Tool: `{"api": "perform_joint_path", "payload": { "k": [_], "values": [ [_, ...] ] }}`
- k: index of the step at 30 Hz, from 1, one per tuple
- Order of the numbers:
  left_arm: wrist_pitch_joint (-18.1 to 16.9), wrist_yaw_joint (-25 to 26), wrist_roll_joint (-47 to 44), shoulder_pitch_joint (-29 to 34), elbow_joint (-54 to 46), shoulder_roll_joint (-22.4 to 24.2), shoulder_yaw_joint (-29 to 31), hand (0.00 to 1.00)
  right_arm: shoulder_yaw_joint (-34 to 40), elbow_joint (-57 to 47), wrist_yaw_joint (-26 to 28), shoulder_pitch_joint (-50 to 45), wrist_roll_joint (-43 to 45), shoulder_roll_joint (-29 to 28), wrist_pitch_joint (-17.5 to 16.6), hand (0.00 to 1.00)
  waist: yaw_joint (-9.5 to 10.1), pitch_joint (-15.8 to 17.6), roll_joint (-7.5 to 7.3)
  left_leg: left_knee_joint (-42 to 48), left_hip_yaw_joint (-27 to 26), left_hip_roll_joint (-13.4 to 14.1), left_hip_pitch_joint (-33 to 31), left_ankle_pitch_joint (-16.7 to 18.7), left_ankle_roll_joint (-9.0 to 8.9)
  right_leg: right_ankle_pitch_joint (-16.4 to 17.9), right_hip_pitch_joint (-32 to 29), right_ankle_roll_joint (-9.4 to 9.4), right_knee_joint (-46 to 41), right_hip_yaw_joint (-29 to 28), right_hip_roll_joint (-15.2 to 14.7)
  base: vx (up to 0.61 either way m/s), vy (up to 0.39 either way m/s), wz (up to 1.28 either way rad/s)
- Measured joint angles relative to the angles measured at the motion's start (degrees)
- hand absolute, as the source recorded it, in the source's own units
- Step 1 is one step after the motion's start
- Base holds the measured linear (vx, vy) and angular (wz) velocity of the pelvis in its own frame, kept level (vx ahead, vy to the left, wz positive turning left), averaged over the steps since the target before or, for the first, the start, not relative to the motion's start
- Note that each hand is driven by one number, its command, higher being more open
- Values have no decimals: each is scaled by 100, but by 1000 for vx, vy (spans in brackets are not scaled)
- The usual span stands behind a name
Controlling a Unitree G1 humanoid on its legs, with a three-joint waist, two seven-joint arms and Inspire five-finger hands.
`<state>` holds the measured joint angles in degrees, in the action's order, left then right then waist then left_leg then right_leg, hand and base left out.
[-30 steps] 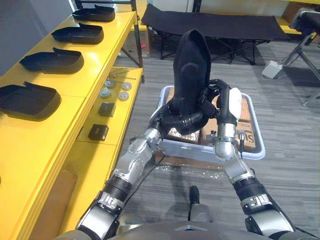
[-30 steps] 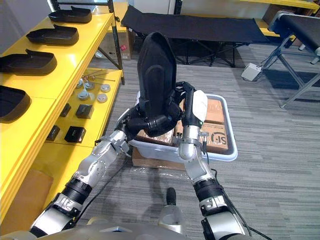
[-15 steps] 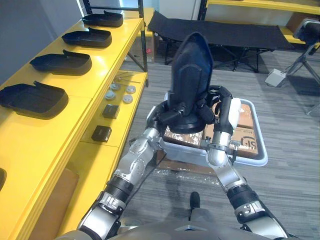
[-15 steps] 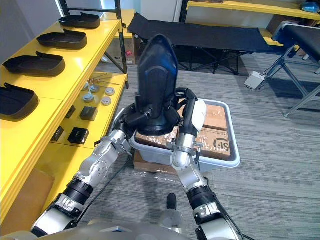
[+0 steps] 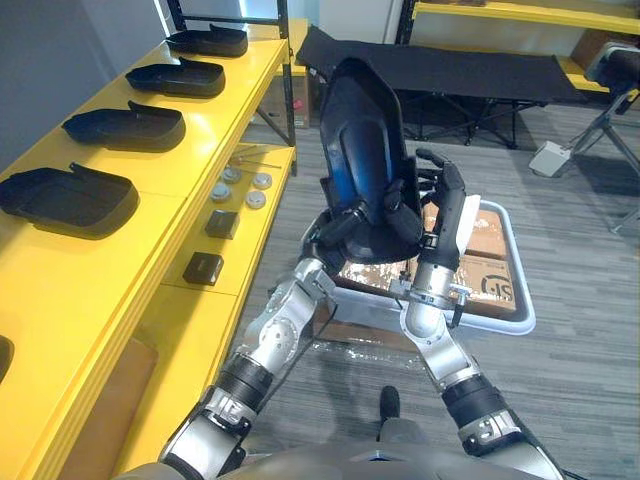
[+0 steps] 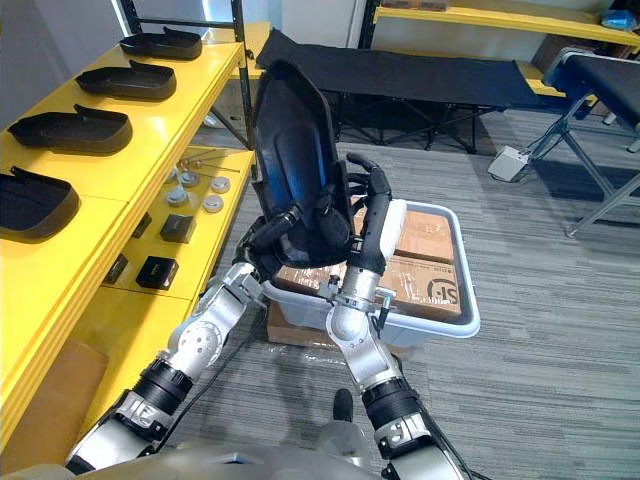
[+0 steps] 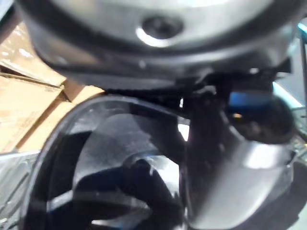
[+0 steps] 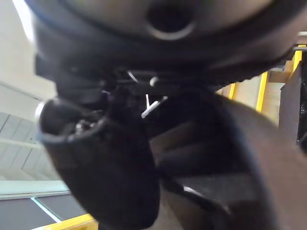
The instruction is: Walk over and take three plastic housings, then place them on the shelf
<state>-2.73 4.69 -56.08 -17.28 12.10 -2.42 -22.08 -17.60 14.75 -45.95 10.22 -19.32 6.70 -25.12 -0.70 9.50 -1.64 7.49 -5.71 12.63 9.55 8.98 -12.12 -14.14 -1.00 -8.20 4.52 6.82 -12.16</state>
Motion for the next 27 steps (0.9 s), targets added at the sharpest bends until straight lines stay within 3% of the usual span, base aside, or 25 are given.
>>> {"api": "perform_joint_path", "payload": {
  "k": [3, 6, 11, 16, 20, 22, 27],
  "values": [
    [-134, 125, 414, 45, -512, 72, 234, 0, -48, -385, 66, -342, -75, -47, -7, 100, 10, -4, 4, 2, -45, 0, -21, 1, -1, 1, -62, 1, -1, -20, 5, -17, 15, -7],
    [-445, 385, 1541, 201, -1173, 248, 655, 0, 118, -1021, 351, -769, -51, -41, -127, 100, -32, -11, 18, 1, -99, 1, -7, 15, -12, -32, -85, -46, -3, -66, 19, -5, 23, -9],
    [-947, 1192, 3360, 640, -1938, 252, 1774, 0, 1450, -2074, 1714, -1419, 1285, -12, -550, 100, -149, -24, 33, 37, -194, 2, 35, 78, -2, -33, -90, -49, -3, -154, 35, -19, 26, -9],
    [-1277, 2219, 4667, 1329, -2148, 253, 2901, 0, 2311, -2351, 2636, -2062, 2525, -38, -557, 100, -212, -37, 49, 40, -309, 0, 90, 145, -9, 7, -118, -5, -1, -243, 48, -31, 18, -11],
    [-1368, 2259, 5320, 1929, -2317, 266, 2948, 0, 2417, -2597, 3556, -2557, 3243, -266, -401, 100, -241, -53, 68, 29, -368, -1, 48, 157, -10, 23, -211, -19, -2, -245, 48, -19, 14, -7],
    [-1370, 2082, 5466, 2217, -2558, 272, 2772, 0, 2422, -2583, 4015, -2916, 3433, -303, -105, 100, -270, -79, 108, 38, -423, -6, -5, 161, -14, 7, -293, 0, -3, -283, 49, 11, 25, -8],
    [-1670, 1514, 5336, 2767, -2897, 275, 2671, 0, 2559, -2226, 4314, -3218, 3432, -311, 161, 100, -352, -119, 238, 35, -523, -7, 9, 193, -7, -45, -359, -66, -5, -377, 77, 25, 27, -10]
  ]
}}
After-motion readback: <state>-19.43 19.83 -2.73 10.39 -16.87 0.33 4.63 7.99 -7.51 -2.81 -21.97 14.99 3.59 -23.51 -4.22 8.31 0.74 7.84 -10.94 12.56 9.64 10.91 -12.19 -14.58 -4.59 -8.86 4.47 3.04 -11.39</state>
